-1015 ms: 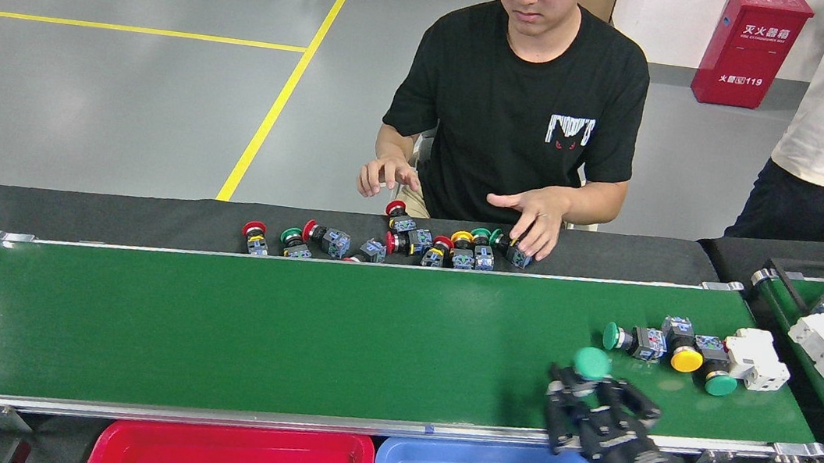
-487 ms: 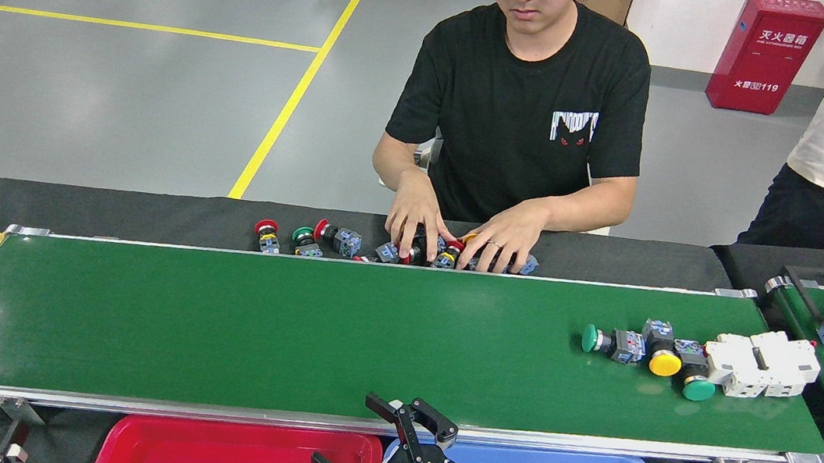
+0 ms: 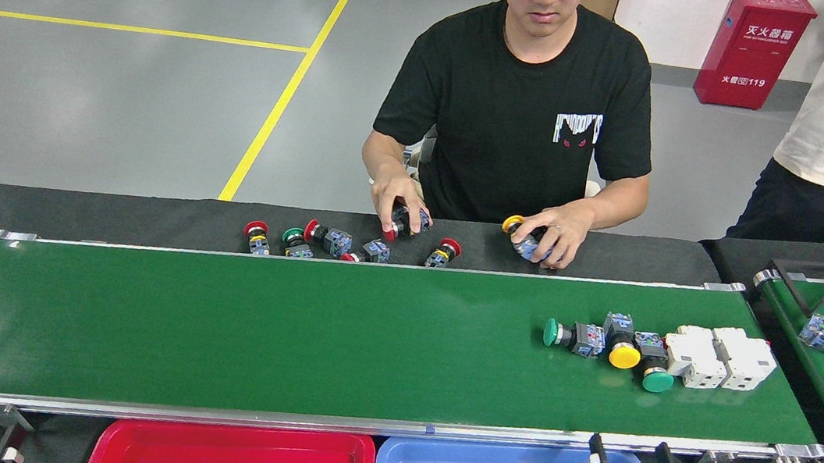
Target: Pick switch part from conveyor to tray
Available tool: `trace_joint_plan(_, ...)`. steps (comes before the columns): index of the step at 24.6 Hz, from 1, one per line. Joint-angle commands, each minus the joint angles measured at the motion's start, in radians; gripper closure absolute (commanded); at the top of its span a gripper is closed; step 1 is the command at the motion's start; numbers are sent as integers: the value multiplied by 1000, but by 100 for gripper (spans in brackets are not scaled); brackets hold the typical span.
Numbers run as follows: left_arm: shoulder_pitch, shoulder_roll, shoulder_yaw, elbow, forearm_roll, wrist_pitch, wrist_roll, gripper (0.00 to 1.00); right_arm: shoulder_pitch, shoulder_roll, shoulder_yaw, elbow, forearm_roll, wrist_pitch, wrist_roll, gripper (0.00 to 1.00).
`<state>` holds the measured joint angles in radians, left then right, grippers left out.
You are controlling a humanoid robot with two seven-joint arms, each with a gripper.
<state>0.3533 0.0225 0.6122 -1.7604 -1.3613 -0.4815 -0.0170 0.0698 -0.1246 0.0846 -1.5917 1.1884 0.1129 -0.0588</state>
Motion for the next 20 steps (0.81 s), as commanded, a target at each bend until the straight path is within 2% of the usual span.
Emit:
trace_joint_plan(1,-2,11,1,-11,1,1,6,0,-38,-1,21,9,13,27,33,7)
trace_joint_plan(5,-5,11,1,-11,1,1,6,0,-68,0,43,45,43,28,71,7)
trace_joint_plan(12,-7,13,0,-11,1,0,6,0,-150,17,70,134,60,28,73,7)
trace_joint_plan(17,-11,13,-2,-13,2,0,6,0,-174,29,80,165,63,28,82,7)
trace_joint_plan(20,-14,13,-3,-11,2,-2,6,0,-206,51,95,203,66,27,85,7)
